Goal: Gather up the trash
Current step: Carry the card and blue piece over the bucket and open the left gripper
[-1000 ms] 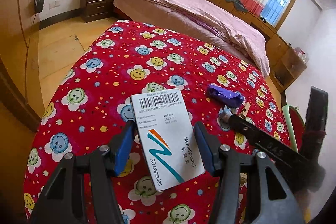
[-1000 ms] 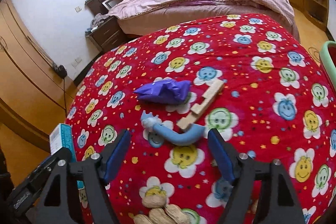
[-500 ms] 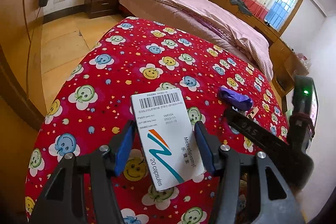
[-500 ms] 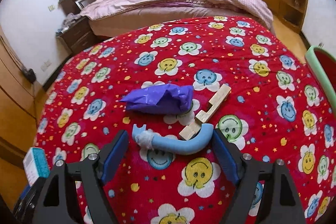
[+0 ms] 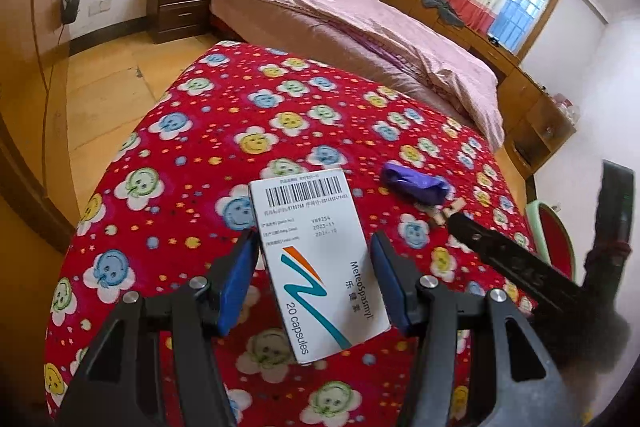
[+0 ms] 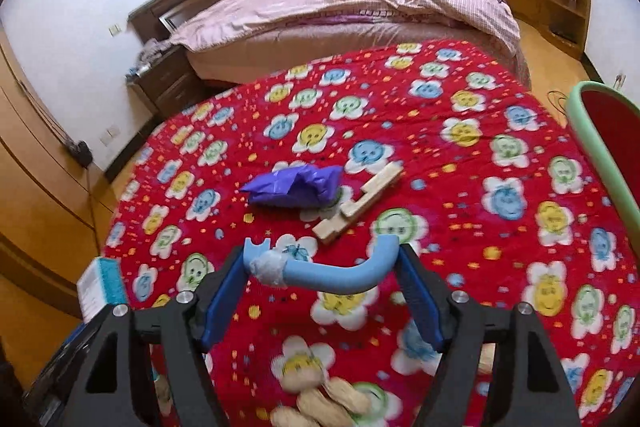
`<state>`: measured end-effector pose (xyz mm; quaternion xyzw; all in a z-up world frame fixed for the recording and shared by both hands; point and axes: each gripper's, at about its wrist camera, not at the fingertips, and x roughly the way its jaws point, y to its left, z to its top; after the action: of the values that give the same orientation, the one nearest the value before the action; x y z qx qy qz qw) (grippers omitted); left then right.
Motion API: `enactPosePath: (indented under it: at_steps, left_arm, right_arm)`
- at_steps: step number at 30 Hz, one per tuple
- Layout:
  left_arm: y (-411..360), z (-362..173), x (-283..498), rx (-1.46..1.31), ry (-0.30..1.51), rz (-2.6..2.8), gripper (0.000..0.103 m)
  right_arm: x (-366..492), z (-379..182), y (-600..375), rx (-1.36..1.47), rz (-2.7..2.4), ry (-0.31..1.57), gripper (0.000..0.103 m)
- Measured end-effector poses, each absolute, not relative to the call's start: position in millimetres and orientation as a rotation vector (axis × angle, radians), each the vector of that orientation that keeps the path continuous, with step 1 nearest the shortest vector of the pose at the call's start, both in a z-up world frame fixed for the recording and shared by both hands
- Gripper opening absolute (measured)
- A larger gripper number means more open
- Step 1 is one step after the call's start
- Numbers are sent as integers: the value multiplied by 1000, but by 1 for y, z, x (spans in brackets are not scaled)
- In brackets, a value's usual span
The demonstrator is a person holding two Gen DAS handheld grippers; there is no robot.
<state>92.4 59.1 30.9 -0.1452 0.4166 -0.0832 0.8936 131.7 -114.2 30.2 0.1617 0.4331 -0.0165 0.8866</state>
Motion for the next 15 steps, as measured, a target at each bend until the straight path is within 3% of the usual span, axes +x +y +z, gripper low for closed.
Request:
enactPosePath:
  at_steps: [15]
  left_arm:
    - [-35,80,83,-210,834,-400,58]
  right_arm:
    - [63,94,-220,421,-95,743,76]
